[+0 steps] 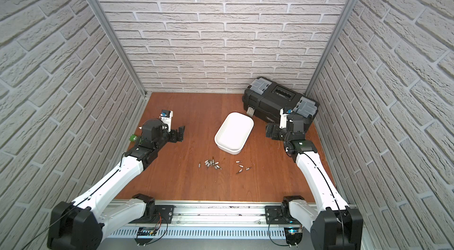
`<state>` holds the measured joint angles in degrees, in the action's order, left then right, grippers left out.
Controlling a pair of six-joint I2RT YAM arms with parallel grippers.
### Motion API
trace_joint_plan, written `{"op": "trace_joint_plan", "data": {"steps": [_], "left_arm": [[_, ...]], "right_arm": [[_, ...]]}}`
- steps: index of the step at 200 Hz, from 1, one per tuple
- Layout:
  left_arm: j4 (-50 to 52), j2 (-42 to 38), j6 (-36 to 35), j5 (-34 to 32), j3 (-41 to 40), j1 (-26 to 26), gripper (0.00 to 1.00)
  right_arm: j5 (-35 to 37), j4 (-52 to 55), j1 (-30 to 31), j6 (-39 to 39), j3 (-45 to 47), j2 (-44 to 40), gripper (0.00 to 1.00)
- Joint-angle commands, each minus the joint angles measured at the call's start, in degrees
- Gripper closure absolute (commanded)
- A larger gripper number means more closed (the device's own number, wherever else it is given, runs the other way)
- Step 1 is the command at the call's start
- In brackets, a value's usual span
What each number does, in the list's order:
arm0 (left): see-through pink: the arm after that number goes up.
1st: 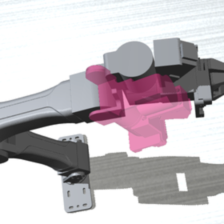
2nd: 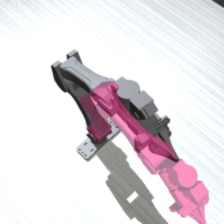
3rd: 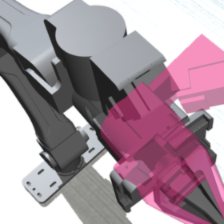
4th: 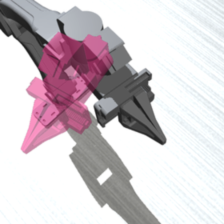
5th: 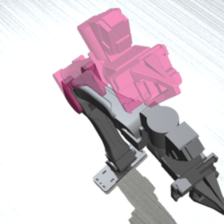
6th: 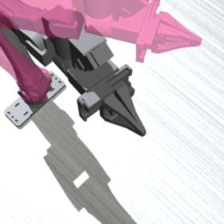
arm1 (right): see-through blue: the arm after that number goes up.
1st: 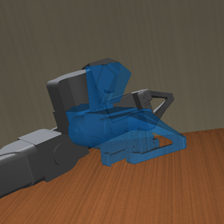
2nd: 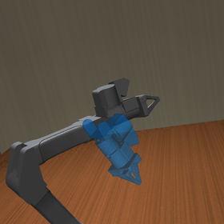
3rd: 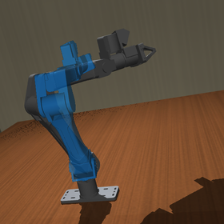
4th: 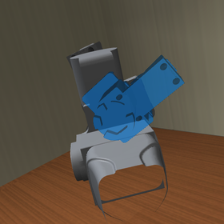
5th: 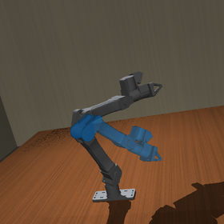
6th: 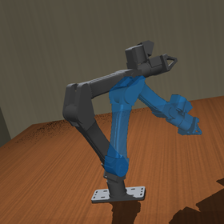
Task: Put the bit on the desktop into the storage box
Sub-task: Pick up the screwdriver bit from the center of the board.
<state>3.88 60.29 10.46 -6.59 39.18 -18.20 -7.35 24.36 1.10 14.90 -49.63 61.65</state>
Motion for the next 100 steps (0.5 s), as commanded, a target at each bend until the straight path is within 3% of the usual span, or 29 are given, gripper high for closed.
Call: {"op": "trace_joint_plan", "data": {"steps": [1, 61, 100], "left_arm": [[6.07, 0.09, 1.28, -3.39, 1.17, -2.59, 0.01], [4.94, 0.83, -1.68, -5.53, -4.13, -4.80, 0.01], [2.95, 1.60, -4.31, -5.88, -6.13, -7.25, 0.01]], "right_arm": [[-1.18, 15.44, 4.39, 4.57, -4.17, -0.90, 0.11], [19.20, 37.17, 19.91, 12.74, -11.82, 0.15, 0.11], [21.09, 44.28, 26.03, 17.69, -14.23, 7.17, 0.15]]}}
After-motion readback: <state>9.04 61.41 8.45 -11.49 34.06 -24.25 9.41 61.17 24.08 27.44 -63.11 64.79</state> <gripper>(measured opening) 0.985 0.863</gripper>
